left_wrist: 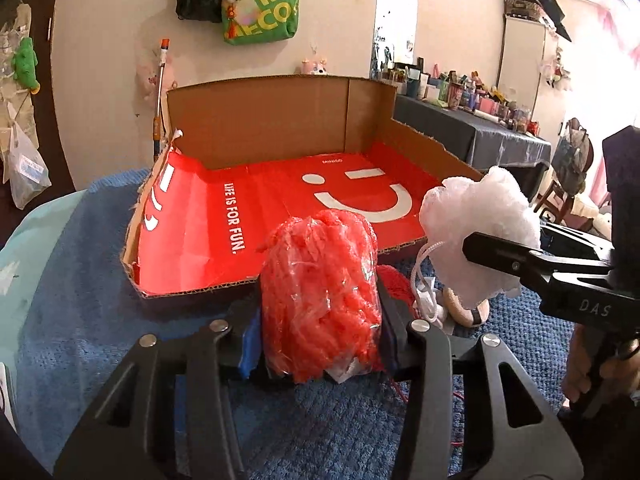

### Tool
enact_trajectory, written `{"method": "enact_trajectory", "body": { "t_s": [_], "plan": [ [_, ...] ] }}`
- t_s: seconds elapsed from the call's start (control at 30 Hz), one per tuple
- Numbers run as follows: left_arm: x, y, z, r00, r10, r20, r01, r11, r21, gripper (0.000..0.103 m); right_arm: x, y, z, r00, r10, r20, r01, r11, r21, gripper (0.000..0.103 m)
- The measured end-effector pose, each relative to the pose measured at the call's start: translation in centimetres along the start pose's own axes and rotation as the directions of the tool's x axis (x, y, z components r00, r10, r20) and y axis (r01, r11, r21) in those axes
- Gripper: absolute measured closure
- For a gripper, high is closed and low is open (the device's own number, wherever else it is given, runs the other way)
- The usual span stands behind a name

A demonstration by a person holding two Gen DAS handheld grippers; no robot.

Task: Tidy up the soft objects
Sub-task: 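Grasp the red mesh pouf with the left tool while the right tool grasps the white mesh pouf, then carry both poufs into the red-lined box and lower them onto the paper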

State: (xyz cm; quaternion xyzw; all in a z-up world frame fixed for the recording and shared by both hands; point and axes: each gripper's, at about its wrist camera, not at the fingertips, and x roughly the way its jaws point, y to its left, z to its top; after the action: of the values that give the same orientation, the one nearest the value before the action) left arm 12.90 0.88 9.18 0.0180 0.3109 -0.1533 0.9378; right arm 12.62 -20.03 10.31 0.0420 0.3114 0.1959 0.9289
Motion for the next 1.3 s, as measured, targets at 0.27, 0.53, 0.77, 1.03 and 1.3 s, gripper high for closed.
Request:
{"method": "enact_trajectory", "body": {
  "t_s": [0.27, 0.53, 0.77, 1.03, 1.3],
  "plan": [
    [-2.2, 0.5, 3.0, 0.996, -0.003, 0.085, 0.002, 1.0, 0.017, 0.059, -1.4, 0.4, 2.8, 0.998, 0.014, 0.066, -0.011, 0.999, -0.036, 0.042],
    [1.5, 2.7, 10.3, 0.998, 0.005, 0.069, -0.008, 0.999, 0.039, 0.059, 1.1, -0.3, 10.7, 0.995, 0.016, 0.097, -0.009, 0.997, -0.071, 0.042],
    [9.2, 6.0, 15.0, 0.991, 0.123, -0.051, -0.121, 0.992, 0.042, 0.059, 8.8, -2.9, 15.5, 0.996, -0.088, -0.03, 0.086, 0.994, -0.064, 0.042],
    [16.9, 9.0, 17.0, 0.964, 0.157, -0.213, -0.163, 0.987, -0.008, 0.059, 16.9, -5.7, 17.5, 0.962, -0.202, -0.185, 0.188, 0.978, -0.091, 0.042],
    [20.0, 8.6, 16.9, 0.953, 0.193, -0.233, -0.196, 0.981, 0.012, 0.058, 20.6, -6.2, 17.7, 0.933, -0.251, -0.259, 0.226, 0.967, -0.121, 0.042]
  ]
}}
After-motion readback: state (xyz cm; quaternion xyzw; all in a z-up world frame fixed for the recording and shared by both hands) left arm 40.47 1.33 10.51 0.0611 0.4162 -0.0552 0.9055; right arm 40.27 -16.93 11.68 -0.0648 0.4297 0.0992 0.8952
